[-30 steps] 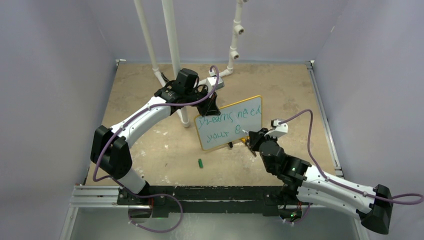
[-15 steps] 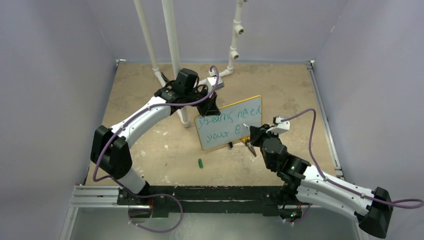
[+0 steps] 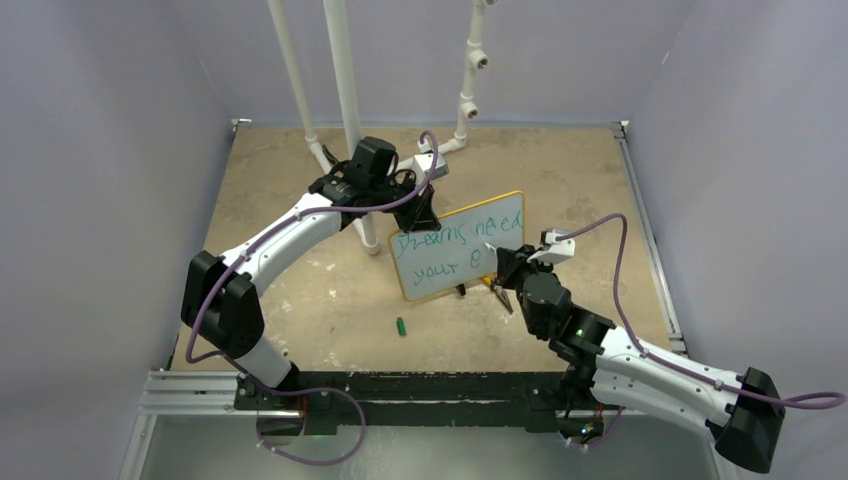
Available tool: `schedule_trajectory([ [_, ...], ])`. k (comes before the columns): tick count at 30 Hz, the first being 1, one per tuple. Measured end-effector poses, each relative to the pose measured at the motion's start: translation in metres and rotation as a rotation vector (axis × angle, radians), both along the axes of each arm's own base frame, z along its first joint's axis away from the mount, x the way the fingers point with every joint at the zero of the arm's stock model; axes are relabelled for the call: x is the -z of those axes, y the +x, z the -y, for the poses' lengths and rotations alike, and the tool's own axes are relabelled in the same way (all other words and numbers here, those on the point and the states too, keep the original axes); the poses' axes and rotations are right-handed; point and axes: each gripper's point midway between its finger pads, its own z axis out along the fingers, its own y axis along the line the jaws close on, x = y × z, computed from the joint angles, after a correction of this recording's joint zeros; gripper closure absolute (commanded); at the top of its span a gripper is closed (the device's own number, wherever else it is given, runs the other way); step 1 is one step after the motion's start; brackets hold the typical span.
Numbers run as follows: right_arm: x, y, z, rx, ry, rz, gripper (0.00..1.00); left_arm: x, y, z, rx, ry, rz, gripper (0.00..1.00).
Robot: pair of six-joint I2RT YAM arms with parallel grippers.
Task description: Write a sentence on the whiteboard
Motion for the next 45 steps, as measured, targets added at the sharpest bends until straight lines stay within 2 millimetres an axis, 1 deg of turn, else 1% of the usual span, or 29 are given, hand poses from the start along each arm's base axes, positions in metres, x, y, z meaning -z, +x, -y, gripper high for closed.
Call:
schedule_trajectory([
  [6, 0.001, 0.000, -0.001, -0.010, -0.003, -0.003, 1.00, 0.000, 0.000, 0.000, 0.000, 0.000, 0.000, 1.00],
  [10, 0.008, -0.001, -0.005, -0.021, -0.006, -0.028, 1.00, 0.000, 0.000, 0.000, -0.001, 0.000, 0.000, 1.00],
  [16, 0.027, -0.004, -0.003, -0.014, -0.032, -0.089, 1.00, 0.000, 0.000, 0.000, -0.001, 0.000, 0.000, 1.00],
  [24, 0.063, -0.009, -0.001, -0.007, -0.113, -0.200, 1.00, 0.000, 0.000, 0.000, -0.001, 0.001, 0.000, 1.00],
  [27, 0.071, -0.011, -0.001, -0.008, -0.129, -0.226, 1.00, 0.000, 0.000, 0.000, -0.001, 0.000, 0.000, 1.00],
  [30, 0.069, -0.011, -0.001, -0.009, -0.121, -0.220, 1.00, 0.000, 0.000, 0.000, 0.000, 0.000, 0.000, 1.00],
  [32, 0.063, -0.011, -0.001, -0.011, -0.104, -0.204, 1.00, 0.000, 0.000, 0.000, 0.000, 0.000, 0.000, 1.00],
  [38, 0.033, -0.010, -0.001, -0.024, -0.023, -0.125, 1.00, 0.000, 0.000, 0.000, 0.001, 0.000, 0.000, 1.00],
  [42, 0.027, -0.008, -0.003, -0.029, -0.015, -0.103, 1.00, 0.000, 0.000, 0.000, 0.001, 0.000, 0.000, 1.00],
  [45, 0.029, -0.006, -0.005, -0.031, -0.027, -0.103, 1.00, 0.000, 0.000, 0.000, 0.000, 0.000, 0.000, 1.00],
])
